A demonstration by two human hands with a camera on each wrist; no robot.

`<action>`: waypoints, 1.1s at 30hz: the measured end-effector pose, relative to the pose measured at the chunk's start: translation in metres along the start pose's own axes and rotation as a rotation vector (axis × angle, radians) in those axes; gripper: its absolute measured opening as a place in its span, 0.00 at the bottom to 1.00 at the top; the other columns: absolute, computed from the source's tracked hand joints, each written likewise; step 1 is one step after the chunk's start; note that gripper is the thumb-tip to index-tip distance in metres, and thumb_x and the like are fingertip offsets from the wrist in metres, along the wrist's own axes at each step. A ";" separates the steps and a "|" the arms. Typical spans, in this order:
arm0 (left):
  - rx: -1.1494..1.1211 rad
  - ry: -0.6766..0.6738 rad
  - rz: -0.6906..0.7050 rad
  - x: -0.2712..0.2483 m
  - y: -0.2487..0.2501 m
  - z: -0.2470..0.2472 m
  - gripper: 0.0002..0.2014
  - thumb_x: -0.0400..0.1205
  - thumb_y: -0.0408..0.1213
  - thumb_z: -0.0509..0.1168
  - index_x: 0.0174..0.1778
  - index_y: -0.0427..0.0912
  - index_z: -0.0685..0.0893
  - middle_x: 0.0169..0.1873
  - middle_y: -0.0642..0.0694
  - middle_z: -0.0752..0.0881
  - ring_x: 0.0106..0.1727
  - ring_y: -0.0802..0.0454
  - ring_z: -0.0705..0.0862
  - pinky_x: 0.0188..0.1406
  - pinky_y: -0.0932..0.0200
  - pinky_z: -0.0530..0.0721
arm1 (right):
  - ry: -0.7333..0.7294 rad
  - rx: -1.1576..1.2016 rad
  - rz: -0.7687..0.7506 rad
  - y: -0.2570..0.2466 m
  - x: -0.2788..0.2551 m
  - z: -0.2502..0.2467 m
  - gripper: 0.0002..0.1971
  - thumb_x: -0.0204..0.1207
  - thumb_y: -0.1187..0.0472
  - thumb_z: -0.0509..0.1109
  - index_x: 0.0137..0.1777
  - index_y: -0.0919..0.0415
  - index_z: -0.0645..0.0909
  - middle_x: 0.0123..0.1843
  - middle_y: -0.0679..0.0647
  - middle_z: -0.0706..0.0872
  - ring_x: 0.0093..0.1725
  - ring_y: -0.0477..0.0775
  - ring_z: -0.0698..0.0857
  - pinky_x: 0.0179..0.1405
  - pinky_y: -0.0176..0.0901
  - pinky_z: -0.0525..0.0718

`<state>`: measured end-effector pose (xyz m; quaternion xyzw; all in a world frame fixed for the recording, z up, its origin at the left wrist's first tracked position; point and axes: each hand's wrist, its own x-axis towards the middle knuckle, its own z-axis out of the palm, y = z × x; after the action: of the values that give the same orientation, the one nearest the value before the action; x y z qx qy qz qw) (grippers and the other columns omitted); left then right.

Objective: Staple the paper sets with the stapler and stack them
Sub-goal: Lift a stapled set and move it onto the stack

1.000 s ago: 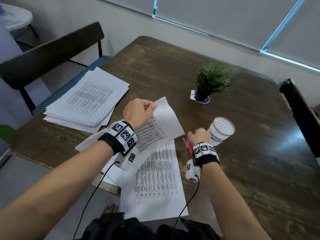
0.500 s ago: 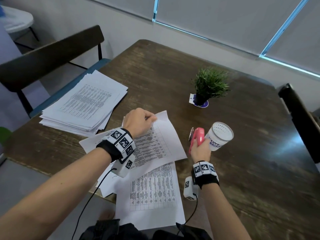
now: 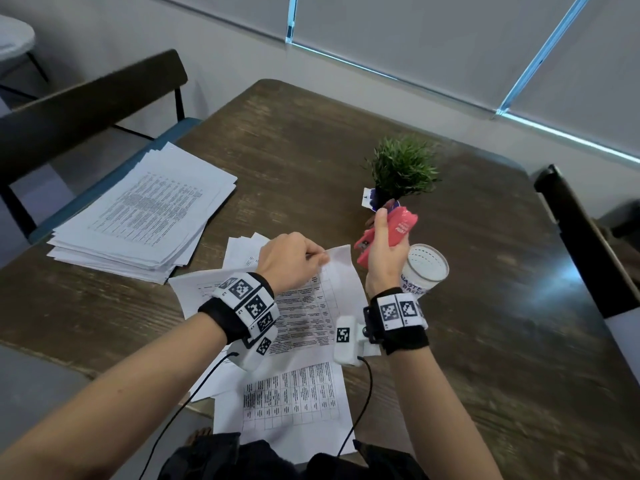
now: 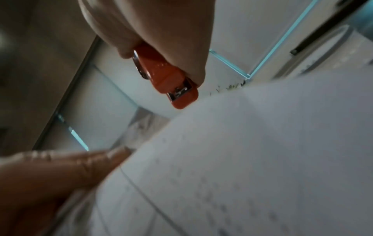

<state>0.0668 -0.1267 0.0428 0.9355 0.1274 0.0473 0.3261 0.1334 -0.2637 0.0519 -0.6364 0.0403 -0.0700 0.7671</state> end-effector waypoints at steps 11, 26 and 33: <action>-0.017 -0.015 0.025 -0.001 0.001 0.006 0.09 0.82 0.53 0.66 0.47 0.59 0.92 0.39 0.58 0.91 0.44 0.56 0.85 0.37 0.62 0.76 | -0.010 0.055 0.095 0.004 -0.009 0.013 0.11 0.81 0.55 0.70 0.40 0.61 0.81 0.31 0.55 0.83 0.30 0.54 0.82 0.36 0.49 0.81; 0.002 -0.026 0.031 -0.003 -0.017 0.014 0.09 0.83 0.51 0.66 0.46 0.58 0.92 0.30 0.59 0.87 0.42 0.54 0.85 0.35 0.62 0.74 | 0.005 -0.249 0.164 0.020 0.008 0.015 0.20 0.69 0.36 0.73 0.34 0.54 0.84 0.32 0.50 0.87 0.39 0.57 0.88 0.50 0.59 0.88; -0.124 0.171 -0.094 0.017 -0.067 -0.030 0.09 0.84 0.48 0.66 0.53 0.55 0.91 0.48 0.56 0.91 0.48 0.53 0.88 0.49 0.54 0.87 | 0.028 -0.680 0.447 0.060 0.051 -0.016 0.31 0.75 0.45 0.71 0.69 0.69 0.73 0.62 0.65 0.84 0.59 0.65 0.84 0.62 0.52 0.81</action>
<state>0.0641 -0.0540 0.0246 0.8991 0.1952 0.1197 0.3730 0.1851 -0.2768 -0.0089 -0.8284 0.2093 0.1072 0.5084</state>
